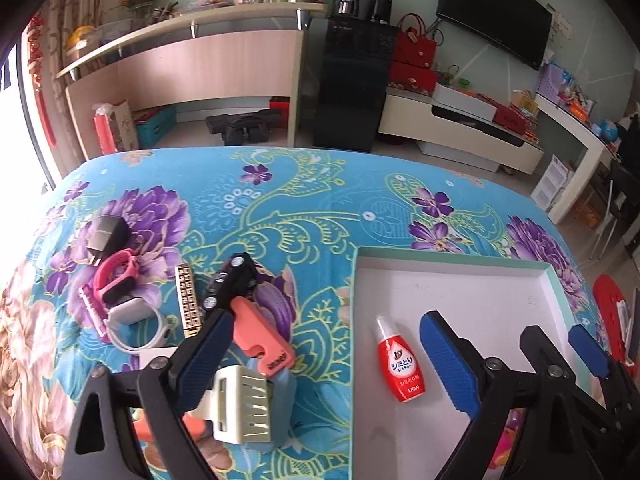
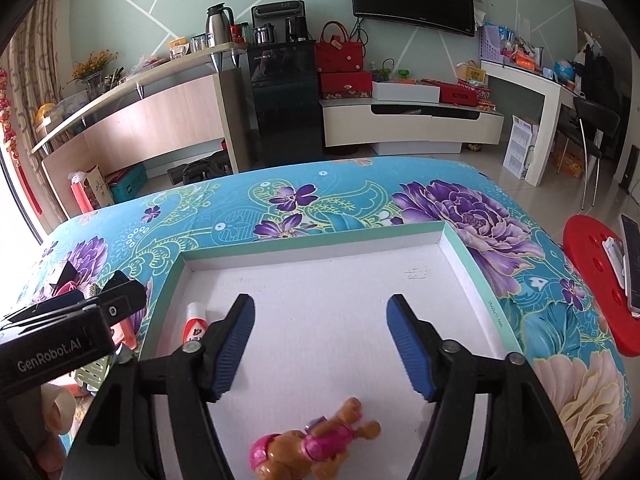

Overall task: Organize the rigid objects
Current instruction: 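Move both open tools back over the pile of objects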

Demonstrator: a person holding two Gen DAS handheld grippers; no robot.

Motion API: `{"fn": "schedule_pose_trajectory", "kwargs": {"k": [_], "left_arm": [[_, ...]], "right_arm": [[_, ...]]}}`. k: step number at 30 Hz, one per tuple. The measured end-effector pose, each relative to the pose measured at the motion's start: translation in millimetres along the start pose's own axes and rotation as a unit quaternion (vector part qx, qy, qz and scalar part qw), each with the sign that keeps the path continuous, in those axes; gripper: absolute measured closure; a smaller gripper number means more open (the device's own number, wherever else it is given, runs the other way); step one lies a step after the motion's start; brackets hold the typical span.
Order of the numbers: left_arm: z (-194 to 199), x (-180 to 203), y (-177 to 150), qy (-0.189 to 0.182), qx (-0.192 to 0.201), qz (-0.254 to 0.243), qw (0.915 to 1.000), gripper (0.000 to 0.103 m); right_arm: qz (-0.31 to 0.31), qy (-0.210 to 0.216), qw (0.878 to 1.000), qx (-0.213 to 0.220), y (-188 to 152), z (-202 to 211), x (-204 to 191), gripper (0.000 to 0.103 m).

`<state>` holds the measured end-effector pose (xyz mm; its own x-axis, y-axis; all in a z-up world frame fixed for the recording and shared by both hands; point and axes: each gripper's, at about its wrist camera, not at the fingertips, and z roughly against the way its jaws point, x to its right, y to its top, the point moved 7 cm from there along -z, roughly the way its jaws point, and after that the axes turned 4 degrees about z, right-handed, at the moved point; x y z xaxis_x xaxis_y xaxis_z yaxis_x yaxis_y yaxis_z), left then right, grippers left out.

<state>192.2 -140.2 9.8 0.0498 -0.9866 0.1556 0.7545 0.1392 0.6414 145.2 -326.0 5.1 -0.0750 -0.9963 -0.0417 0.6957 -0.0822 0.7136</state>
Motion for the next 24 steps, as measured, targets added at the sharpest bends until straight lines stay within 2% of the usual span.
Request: {"fn": "schedule_pose_trajectory", "kwargs": {"k": [5, 9, 13, 15, 18, 24], "left_arm": [[13, -43, 7, 0.060, 0.029, 0.030, 0.9973, 0.000], [26, -80, 12, 0.117, 0.052, 0.054, 0.9903, 0.000], [37, -112, 14, 0.151, 0.064, 0.079, 0.9833, 0.000], [42, -123, 14, 0.162, 0.068, 0.086, 0.9807, 0.000], [45, -136, 14, 0.170, 0.067, 0.095, 0.9785, 0.000], [50, -154, 7, 0.175, 0.068, 0.113, 0.9757, 0.000]], "right_arm": [[-0.002, 0.029, 0.999, 0.013, 6, 4, -13, 0.019], [-0.012, 0.053, 0.998, 0.011, 7, 3, -26, 0.019], [-0.038, 0.128, 0.991, 0.013, 8, 2, -46, 0.019], [-0.041, 0.159, 0.986, 0.006, 7, 0, -58, 0.019], [-0.040, 0.180, 0.983, -0.005, 5, -5, -73, 0.019], [-0.030, 0.204, 0.978, -0.037, -6, -17, -98, 0.018]]}}
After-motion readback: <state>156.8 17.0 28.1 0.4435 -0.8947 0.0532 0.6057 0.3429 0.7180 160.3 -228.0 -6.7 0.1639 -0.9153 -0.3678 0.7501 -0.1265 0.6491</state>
